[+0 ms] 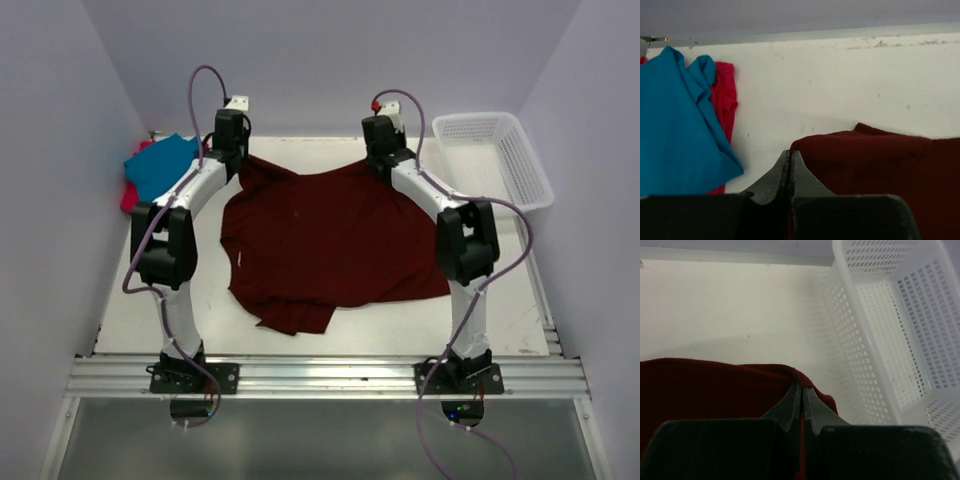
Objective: Fold and stack the t-shirts
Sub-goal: Flatten out the tshirt
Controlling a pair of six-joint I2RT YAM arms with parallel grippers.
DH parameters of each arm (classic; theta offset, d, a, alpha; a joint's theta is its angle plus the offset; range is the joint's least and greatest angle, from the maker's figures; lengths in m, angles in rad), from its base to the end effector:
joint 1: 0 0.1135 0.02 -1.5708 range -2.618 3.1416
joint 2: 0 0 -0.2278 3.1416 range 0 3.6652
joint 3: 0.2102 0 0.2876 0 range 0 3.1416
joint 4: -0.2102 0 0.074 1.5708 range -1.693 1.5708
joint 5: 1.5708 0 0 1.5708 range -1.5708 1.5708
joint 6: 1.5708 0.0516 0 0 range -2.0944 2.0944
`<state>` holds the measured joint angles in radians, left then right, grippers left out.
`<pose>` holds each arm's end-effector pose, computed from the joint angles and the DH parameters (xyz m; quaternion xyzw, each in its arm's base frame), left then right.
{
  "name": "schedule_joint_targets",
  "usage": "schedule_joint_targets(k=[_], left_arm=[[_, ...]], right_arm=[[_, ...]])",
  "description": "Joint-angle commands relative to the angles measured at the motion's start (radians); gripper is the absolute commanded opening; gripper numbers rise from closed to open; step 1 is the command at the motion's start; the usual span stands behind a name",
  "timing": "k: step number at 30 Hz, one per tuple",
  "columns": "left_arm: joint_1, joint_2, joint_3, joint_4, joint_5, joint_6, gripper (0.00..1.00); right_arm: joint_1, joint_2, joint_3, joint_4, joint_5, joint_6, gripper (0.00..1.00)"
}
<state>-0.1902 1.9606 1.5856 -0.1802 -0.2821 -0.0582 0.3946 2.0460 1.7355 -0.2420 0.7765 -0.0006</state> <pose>0.4891 -0.0795 0.2119 -0.0111 0.8678 0.0623 0.4929 0.4798 0.1606 0.2291 0.0223 0.8287 -0.2359 0.5071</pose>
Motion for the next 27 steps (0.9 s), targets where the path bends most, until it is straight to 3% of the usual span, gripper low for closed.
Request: schedule_joint_targets(k=[1, 11, 12, 13, 14, 16, 17, 18, 24, 27], left_arm=[[0.034, 0.079, 0.173, 0.096, -0.016, -0.002, 0.00], [0.054, 0.317, 0.405, 0.122, -0.020, -0.005, 0.00], [0.052, 0.328, 0.413, 0.133, -0.017, -0.006, 0.00], [0.052, 0.337, 0.419, 0.151, -0.014, -0.005, 0.00], [0.054, 0.339, 0.425, 0.154, -0.014, -0.006, 0.31], [0.054, 0.321, 0.412, 0.165, -0.015, -0.008, 0.81], [0.054, 0.307, 0.393, 0.209, -0.015, -0.006, 1.00], [0.054, 0.269, 0.372, 0.231, -0.012, -0.003, 1.00], [0.044, 0.108, 0.206, 0.289, -0.015, 0.001, 1.00], [0.003, -0.061, 0.039, 0.301, -0.049, -0.006, 0.98]], right_arm=[[-0.013, 0.121, 0.161, 0.026, 0.138, 0.008, 0.00], [-0.060, 0.312, 0.344, 0.075, 0.164, -0.051, 0.00], [-0.063, 0.321, 0.351, 0.085, 0.165, -0.058, 0.02], [-0.065, 0.328, 0.361, 0.104, 0.164, -0.061, 0.20], [-0.066, 0.330, 0.357, 0.121, 0.165, -0.074, 0.47], [-0.068, 0.318, 0.329, 0.151, 0.152, -0.079, 0.89], [-0.069, 0.303, 0.322, 0.171, 0.147, -0.078, 0.95], [-0.069, 0.292, 0.299, 0.182, 0.142, -0.076, 0.99], [-0.069, 0.137, 0.156, 0.237, 0.129, -0.033, 0.99], [-0.063, -0.002, -0.032, 0.257, 0.063, 0.040, 0.97]])
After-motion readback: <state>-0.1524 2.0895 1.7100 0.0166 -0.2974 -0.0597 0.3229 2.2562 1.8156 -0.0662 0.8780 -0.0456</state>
